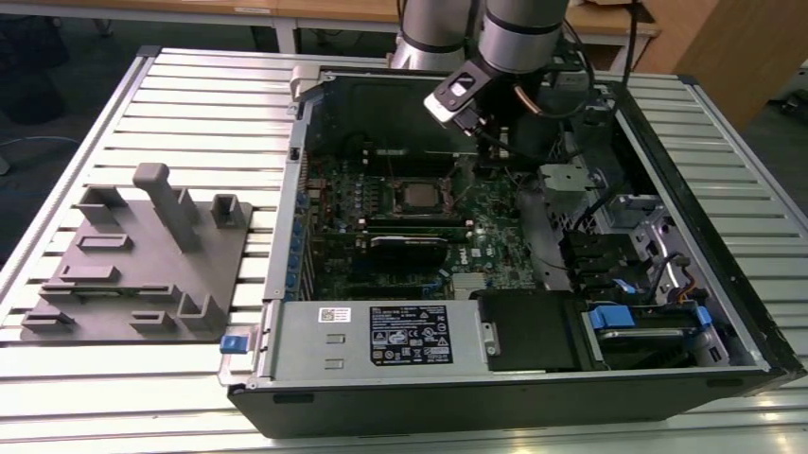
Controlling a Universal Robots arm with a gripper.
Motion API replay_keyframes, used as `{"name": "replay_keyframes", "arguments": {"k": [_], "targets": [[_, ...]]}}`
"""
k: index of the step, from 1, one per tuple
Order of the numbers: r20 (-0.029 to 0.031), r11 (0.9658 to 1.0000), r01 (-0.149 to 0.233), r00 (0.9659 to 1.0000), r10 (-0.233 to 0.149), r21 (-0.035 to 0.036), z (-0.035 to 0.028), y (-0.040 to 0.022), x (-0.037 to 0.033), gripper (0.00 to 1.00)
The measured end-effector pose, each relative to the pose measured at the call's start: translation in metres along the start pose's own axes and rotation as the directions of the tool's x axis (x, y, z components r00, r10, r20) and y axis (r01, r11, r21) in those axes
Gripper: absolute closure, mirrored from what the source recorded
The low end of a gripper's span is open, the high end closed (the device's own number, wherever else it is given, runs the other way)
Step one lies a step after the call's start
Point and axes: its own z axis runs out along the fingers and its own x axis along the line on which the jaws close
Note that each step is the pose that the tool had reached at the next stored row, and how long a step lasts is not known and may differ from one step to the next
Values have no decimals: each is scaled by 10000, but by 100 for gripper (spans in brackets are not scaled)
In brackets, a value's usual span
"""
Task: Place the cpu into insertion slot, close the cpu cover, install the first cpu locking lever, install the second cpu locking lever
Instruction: 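Close the cpu cover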
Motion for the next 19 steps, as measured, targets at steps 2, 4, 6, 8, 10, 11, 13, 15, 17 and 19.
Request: {"name": "replay_keyframes", "arguments": {"k": [2, 4, 6, 8, 10, 11, 13, 15, 17, 19], "targets": [[-10, 10000, 2, 10000, -2, -70, -3, -65, -1, 89], [-24, 9999, 1, 10000, -1, -140, -6, -136, -3, 89], [-33, 9998, 2, 10000, -3, -209, -10, -211, -5, 89], [-44, 9996, 4, 10000, -5, -280, -15, -294, -7, 89], [-54, 9994, 5, 10000, -7, -348, -20, -376, -8, 89], [-60, 9993, 4, 10000, -6, -383, -22, -417, -9, 89], [-66, 9990, 5, 10000, -8, -440, -24, -474, -10, 89], [-66, 9990, 5, 10000, -8, -441, -24, -475, -10, 89], [-67, 9990, 5, 10000, -8, -442, -24, -475, -10, 89], [-67, 9992, 5, 10000, -7, -408, -24, -476, -10, 89]]}}
